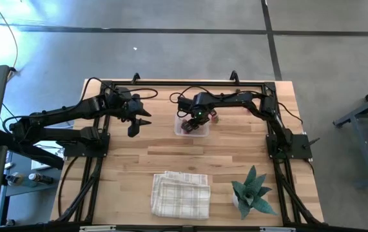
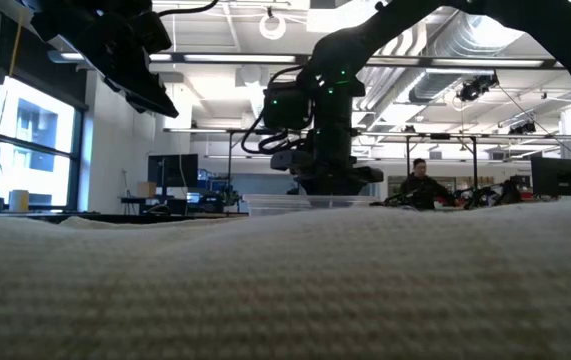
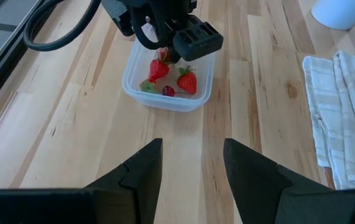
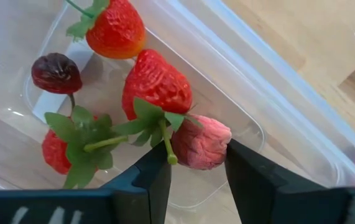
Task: Pick and placing Produce into tupperware
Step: Put the apricot into the transparent bin, then put the black cherry into the transparent bin
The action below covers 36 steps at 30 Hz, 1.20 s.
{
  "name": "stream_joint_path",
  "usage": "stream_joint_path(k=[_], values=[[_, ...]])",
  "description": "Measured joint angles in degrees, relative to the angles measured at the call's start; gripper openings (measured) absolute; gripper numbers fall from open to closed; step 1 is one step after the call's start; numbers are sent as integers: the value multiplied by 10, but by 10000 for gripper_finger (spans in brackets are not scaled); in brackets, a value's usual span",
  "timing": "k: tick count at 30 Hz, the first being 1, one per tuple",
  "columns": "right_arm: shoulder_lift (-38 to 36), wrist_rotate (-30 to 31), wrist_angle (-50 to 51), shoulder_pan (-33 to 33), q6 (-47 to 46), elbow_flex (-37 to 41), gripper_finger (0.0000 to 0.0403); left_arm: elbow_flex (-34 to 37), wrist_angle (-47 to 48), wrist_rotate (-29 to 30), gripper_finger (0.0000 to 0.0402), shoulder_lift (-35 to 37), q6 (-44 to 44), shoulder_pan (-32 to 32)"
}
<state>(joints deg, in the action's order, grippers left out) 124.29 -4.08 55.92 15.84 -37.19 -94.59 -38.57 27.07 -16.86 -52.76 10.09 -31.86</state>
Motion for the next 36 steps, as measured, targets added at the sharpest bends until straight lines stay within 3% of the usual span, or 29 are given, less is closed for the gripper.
stream_joint_path(k=[7, 19, 36], values=[[0, 0, 0, 0, -3, 0, 165, 0, 0, 0, 159, 0, 0, 0], [0, 0, 12, -2, -5, -23, 167, 0, 0, 0, 159, 0, 0, 0], [0, 69, 208, -21, -26, -171, 167, 0, 0, 0, 159, 0, 0, 0]])
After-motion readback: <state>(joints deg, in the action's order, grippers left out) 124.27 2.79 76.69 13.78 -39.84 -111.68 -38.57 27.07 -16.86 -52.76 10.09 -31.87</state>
